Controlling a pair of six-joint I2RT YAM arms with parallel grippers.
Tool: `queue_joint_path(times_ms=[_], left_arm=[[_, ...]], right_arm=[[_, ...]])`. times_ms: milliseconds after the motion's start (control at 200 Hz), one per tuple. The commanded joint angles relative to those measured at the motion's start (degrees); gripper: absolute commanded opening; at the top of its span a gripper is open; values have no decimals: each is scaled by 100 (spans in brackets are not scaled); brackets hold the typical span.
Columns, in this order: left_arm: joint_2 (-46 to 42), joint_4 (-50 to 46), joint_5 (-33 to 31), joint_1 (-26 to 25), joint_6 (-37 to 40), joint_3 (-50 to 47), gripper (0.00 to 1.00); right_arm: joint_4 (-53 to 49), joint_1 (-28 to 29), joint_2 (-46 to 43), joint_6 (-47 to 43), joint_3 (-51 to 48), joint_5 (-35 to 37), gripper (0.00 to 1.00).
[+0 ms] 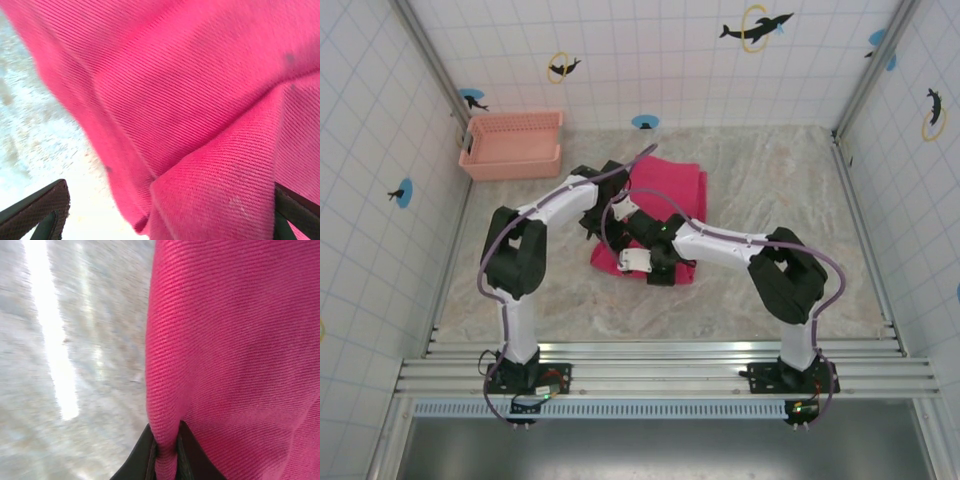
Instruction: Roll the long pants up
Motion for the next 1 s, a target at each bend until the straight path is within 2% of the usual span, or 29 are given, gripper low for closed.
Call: queue_joint_path(times_ms=[0,180,265,320,460,671,811,996], left_arm=[[-413,-230,-483,117,61,164,98],[-639,-290,-493,135,79,188,98],[-695,-258,-504,126,81,106,97],[-724,-274,-521,134,90,71,97],[-820,-255,-522,133,87,25,98],[-966,-330,-747,132,87,59,98],[-1195,-414,-1001,129,79,121,98],[-1569,-313,-866,109,87,-28,98]], right_arm=[[-1263,-71,50,152,516,-1666,5],[-2220,-567,326,328,1221,-4043,4],[-2190,-871,415,421,1178,-4873,5],[-2142,-1062,520,513,1170,-5162,5],[-1741,-1391,812,962,1129,-5244,5],[-1221,-1605,1088,1431,1132,-4822,5],[-827,-1800,1140,1719,1124,-4786,5],[-500,-2048,1462,2082,1261,-4843,5]])
